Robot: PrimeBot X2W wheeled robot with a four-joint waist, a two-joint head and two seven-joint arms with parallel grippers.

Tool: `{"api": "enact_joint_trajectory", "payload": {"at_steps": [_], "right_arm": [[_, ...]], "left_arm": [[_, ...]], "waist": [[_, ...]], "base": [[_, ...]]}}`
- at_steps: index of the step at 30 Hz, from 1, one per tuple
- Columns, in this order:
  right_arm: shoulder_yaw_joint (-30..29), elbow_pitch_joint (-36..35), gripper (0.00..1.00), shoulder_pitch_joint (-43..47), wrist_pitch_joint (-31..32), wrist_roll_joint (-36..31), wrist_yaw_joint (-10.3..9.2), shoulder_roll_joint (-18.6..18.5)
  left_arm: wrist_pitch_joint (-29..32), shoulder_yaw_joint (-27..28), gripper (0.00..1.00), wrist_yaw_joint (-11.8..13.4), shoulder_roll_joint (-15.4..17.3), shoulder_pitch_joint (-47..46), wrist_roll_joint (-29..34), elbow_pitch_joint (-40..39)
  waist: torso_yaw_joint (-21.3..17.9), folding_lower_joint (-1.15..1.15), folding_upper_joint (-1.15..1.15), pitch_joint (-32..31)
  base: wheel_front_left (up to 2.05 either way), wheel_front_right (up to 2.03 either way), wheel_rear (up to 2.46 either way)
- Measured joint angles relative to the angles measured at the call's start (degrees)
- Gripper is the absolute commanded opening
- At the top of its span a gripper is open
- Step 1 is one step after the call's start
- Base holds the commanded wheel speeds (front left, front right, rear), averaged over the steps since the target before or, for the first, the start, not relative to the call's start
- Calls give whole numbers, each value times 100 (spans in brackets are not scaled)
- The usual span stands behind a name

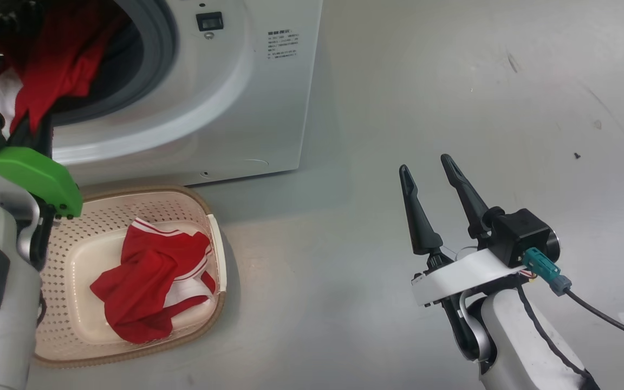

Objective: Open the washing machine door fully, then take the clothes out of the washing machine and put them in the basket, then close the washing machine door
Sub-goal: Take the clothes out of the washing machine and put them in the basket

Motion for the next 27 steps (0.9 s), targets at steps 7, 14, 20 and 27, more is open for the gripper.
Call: {"api": "enact_joint_trajectory", "payload": {"at_steps": [7, 14, 20, 27], "right_arm": [[-52, 118, 100, 189, 0, -12, 97, -1], [-71, 181, 100, 313, 0, -15, 172, -1], [-105, 180, 100, 425, 0, -15, 192, -2], [-138, 172, 100, 434, 0, -23, 211, -2]], "left_arm": [[-438, -159, 0, 0, -112, 502, -71, -82], [-604, -294, 0, -1, -168, 972, -179, -370], [-653, -265, 0, -1, -168, 1233, -308, -700], [-702, -157, 0, -1, -133, 1459, -326, -1272]], "waist": [[255, 0, 0, -362], [484, 0, 0, -704], [665, 0, 0, -885], [797, 0, 0, -936]], "base": [[0, 0, 0], [0, 0, 0], [0, 0, 0], [0, 0, 0]]}}
